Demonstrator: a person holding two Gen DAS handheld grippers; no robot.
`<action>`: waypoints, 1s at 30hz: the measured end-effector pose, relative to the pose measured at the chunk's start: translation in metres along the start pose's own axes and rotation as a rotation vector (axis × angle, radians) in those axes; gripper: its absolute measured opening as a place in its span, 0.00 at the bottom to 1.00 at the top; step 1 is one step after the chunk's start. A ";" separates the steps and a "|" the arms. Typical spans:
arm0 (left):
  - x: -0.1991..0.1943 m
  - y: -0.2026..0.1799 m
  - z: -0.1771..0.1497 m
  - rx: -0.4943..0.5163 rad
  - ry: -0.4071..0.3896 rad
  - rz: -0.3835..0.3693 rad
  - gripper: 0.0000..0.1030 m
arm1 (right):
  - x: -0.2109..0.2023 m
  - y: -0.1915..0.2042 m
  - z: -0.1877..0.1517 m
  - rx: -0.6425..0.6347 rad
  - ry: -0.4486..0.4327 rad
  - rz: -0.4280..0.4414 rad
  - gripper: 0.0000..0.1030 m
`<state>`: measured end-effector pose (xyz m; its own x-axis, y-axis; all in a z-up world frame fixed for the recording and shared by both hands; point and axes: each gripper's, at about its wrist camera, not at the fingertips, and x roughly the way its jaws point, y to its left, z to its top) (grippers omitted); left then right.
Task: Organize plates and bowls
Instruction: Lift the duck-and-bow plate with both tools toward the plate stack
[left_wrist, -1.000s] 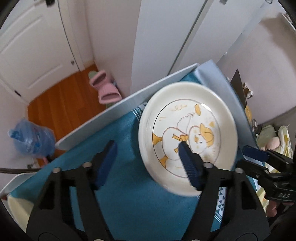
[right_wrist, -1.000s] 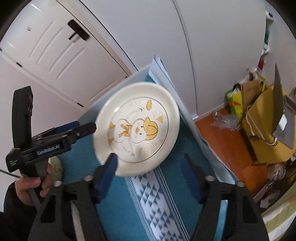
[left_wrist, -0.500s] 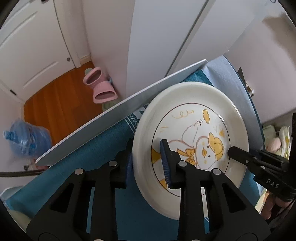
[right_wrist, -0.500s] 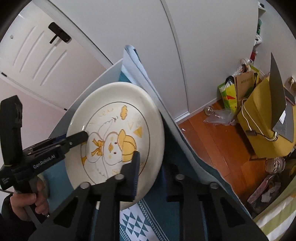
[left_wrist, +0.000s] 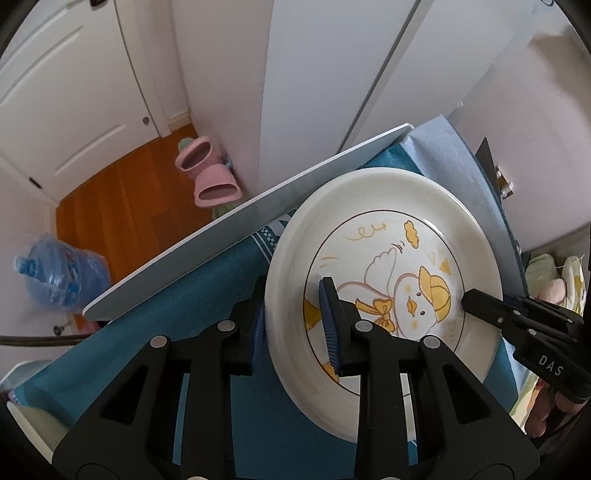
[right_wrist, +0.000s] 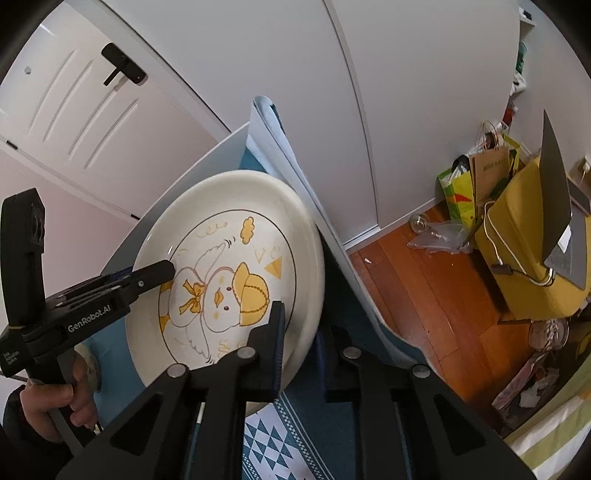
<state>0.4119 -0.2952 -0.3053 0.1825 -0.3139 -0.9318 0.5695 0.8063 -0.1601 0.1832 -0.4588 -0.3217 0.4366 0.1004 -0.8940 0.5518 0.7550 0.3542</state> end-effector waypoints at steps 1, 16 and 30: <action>-0.003 -0.001 -0.001 -0.005 -0.006 0.002 0.23 | -0.002 0.000 0.000 -0.005 -0.005 0.002 0.13; -0.112 -0.011 -0.041 -0.116 -0.178 0.067 0.23 | -0.076 0.034 0.001 -0.194 -0.098 0.074 0.13; -0.222 0.022 -0.180 -0.327 -0.266 0.188 0.23 | -0.121 0.121 -0.074 -0.447 -0.059 0.222 0.13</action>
<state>0.2396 -0.1172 -0.1604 0.4823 -0.2306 -0.8451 0.2316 0.9640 -0.1309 0.1446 -0.3317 -0.1912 0.5555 0.2627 -0.7889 0.0885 0.9247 0.3702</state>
